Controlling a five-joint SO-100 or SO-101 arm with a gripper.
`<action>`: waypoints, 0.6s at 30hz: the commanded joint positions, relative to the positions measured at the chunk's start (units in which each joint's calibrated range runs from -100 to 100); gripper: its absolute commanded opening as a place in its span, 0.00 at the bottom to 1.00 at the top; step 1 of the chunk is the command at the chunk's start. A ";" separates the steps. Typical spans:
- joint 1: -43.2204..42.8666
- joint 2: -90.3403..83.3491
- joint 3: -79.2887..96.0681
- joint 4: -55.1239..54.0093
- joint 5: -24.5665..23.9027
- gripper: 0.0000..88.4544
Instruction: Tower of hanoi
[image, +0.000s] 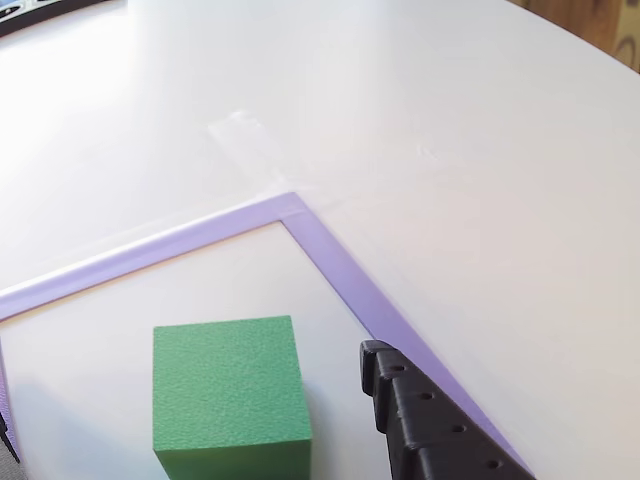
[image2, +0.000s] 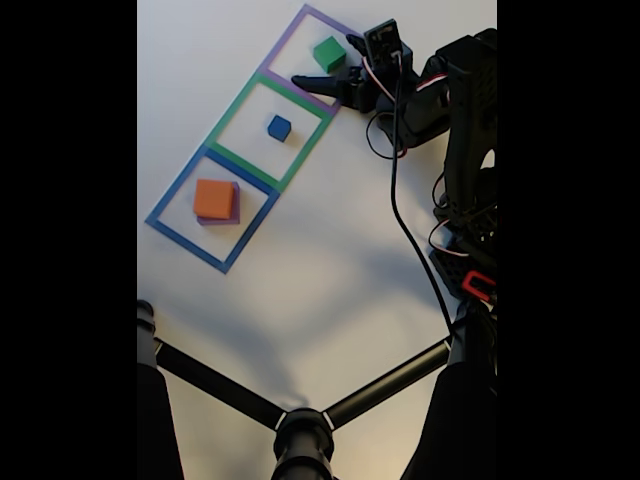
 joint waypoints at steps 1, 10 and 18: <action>-1.39 -0.86 -1.49 -1.12 0.00 0.44; -2.15 -0.62 -1.59 0.17 0.00 0.38; -2.69 -0.06 -2.59 0.41 0.00 0.33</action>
